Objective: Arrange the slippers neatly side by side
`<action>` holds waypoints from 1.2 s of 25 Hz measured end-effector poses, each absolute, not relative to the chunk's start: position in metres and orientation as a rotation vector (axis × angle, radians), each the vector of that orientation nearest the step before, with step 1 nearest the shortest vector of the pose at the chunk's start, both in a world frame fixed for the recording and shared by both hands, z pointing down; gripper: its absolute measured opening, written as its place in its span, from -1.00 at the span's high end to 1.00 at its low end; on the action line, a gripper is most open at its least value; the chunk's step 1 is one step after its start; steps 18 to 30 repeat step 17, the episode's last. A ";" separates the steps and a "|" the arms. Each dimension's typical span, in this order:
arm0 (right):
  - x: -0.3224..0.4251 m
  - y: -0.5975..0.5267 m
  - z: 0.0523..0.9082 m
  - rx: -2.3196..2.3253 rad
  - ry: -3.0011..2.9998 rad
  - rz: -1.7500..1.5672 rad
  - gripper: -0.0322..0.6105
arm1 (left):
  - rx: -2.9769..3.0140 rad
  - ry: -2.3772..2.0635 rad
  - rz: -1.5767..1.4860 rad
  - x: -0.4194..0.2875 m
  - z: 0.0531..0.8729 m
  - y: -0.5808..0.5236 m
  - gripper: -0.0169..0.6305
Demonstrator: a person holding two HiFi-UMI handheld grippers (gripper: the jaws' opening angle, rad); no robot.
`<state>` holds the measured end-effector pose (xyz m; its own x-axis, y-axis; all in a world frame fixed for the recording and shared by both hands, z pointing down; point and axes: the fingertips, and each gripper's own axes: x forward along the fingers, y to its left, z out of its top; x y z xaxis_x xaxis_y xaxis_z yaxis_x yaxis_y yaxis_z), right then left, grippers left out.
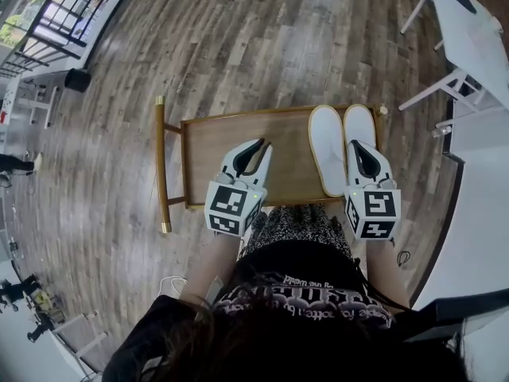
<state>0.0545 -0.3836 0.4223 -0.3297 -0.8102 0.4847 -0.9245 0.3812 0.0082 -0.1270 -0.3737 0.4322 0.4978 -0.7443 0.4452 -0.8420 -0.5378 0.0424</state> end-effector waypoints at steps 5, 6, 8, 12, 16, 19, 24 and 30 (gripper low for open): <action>0.055 -0.384 0.417 1.521 -2.226 0.356 0.89 | 2.481 -1.377 0.533 -0.129 0.429 -0.376 0.79; 0.056 -0.384 0.416 1.524 -2.224 0.348 0.89 | 2.481 -1.382 0.526 -0.129 0.427 -0.378 0.79; 0.058 -0.385 0.414 1.524 -2.221 0.339 0.89 | 2.486 -1.385 0.522 -0.127 0.425 -0.380 0.79; 0.060 -0.382 0.417 1.523 -2.215 0.352 0.89 | 2.479 -1.375 0.527 -0.125 0.428 -0.379 0.79; 0.061 -0.383 0.419 1.523 -2.212 0.360 0.89 | 2.472 -1.359 0.535 -0.124 0.432 -0.377 0.79; 0.061 -0.383 0.419 1.523 -2.212 0.361 0.89 | 2.471 -1.355 0.537 -0.123 0.433 -0.377 0.79; 0.061 -0.383 0.419 1.523 -2.212 0.361 0.89 | 2.471 -1.355 0.537 -0.123 0.433 -0.377 0.79; 0.061 -0.383 0.419 1.523 -2.212 0.361 0.89 | 2.471 -1.355 0.537 -0.123 0.433 -0.377 0.79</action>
